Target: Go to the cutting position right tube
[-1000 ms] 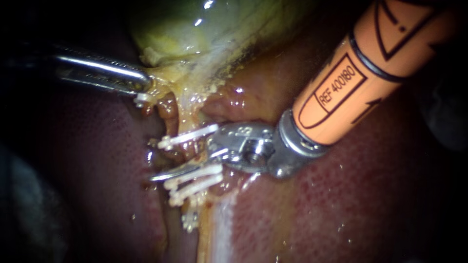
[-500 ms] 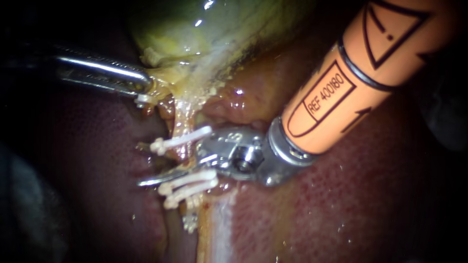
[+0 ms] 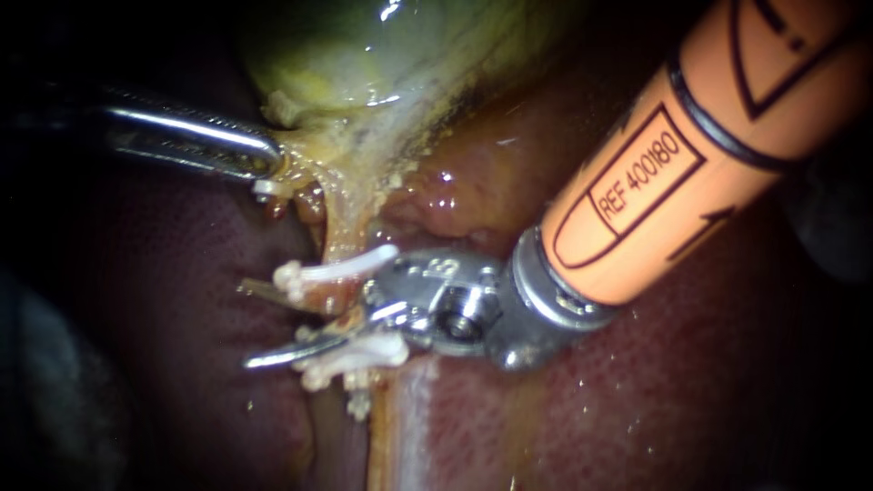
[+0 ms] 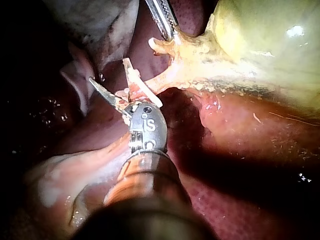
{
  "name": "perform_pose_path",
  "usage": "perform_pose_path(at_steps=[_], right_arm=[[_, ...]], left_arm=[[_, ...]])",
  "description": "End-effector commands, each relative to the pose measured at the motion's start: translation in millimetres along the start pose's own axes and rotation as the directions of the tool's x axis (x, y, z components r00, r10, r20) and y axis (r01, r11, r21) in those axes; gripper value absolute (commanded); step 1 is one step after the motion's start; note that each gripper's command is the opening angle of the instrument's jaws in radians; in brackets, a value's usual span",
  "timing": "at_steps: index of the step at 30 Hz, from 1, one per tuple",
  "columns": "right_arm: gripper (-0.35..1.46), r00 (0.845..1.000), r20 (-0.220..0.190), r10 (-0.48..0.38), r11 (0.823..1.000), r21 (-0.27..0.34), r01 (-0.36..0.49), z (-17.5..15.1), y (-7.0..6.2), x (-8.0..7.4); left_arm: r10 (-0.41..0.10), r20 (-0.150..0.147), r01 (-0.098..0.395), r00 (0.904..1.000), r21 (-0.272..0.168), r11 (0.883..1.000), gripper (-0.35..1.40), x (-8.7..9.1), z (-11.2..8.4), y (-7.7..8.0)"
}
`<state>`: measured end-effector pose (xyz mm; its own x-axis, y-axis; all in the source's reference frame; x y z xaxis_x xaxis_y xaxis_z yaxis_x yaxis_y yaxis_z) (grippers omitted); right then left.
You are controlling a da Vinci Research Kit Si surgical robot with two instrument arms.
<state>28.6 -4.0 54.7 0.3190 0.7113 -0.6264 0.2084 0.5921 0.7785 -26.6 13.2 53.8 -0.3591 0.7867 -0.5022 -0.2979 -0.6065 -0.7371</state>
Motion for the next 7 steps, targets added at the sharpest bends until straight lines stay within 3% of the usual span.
perform_pose_path(at_steps=[1, 7], right_arm=[[1.3, 1.0, 0.001, 0.001, 1.0, 0.0, -0.001, 0.0, 0.1, -0.1], [1.3, 1.0, 0.001, 0.007, 1.0, 0.0, -0.007, 0.0, 0.1, -0.1]], left_arm=[[0.0, 0.0, 0.0, 1.0, -0.001, 1.0, -0.35, 0.0, 0.1, 0.0], [0.0, 0.001, 0.0, 1.0, -0.003, 1.0, -0.35, 0.0, 0.2, 0.0]])
